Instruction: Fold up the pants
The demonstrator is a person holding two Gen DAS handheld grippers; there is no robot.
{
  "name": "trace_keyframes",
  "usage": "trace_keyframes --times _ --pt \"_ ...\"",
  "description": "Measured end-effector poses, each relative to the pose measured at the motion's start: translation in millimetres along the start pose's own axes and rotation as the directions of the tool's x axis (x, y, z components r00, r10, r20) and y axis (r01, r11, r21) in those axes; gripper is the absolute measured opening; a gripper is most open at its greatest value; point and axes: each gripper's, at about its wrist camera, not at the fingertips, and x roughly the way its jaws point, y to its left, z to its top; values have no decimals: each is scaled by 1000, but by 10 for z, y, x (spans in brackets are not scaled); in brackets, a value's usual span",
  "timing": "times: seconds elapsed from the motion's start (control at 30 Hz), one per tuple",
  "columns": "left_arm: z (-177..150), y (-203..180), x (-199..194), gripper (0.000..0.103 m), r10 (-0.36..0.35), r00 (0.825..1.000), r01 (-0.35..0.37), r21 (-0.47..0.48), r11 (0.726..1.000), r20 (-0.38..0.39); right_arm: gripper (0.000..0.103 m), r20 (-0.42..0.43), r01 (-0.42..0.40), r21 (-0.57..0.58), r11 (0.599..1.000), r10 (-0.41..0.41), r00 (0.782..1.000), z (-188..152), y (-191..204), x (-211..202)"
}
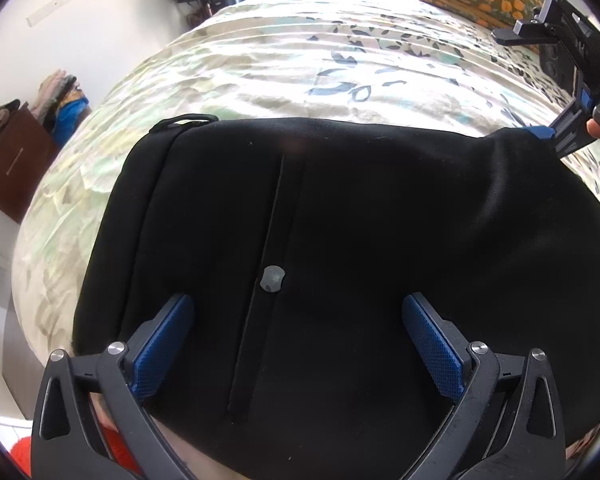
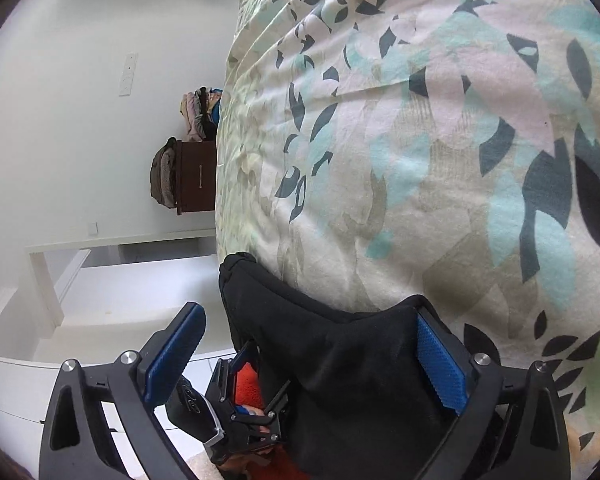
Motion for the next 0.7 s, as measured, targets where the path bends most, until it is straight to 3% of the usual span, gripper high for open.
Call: trace_keyframes --times 0.07,0.13,0.2,0.27,0.33,0.4,0.43,0.47,0.5,0.53,0.63,0.7 --pt "-3 8 -9 103 -4 1000 4 -2 1000 -2 100 134 81 -26 996 -77 988 20 15 -331" --pt "-1 22 -59 102 -1 1000 1 -10 1000 5 100 239 195 4 981 -190 952 -1 28 -727" --pt "18 8 -217 100 -13 998 13 5 1000 69 100 236 412 -93 906 -382 894 -132 266 -882" --pt "40 -35 -429 100 -51 983 42 56 998 178 100 222 540 -226 810 -497 839 -462 551 -831" --pt "41 -87 -461 101 -4 976 -21 113 993 218 100 261 605 -320 729 -547 796 -959 735 -738" --pt "4 -55 -165 102 114 989 -126 131 983 94 101 322 661 -345 667 -577 750 -1505 768 -630" --pt "-33 40 -51 102 98 994 -101 96 990 36 101 346 689 -331 645 -597 724 -1762 699 -589" --pt "-31 172 -51 103 45 999 -45 15 999 20 101 363 714 -314 626 -616 699 -2020 617 -543" --pt "-17 272 -84 103 35 999 -35 -38 999 12 101 376 739 -289 609 -638 672 -2262 527 -508" --pt "-26 323 -124 102 51 998 -50 -54 997 24 101 390 764 -253 594 -660 642 -2488 444 -489" --pt "-67 317 -264 99 70 995 -67 -50 997 76 101 464 798 -160 581 -669 580 -3126 278 -681" --pt "-66 228 -421 99 83 984 -81 -18 997 161 101 476 810 -127 573 -681 557 -3388 183 -800"
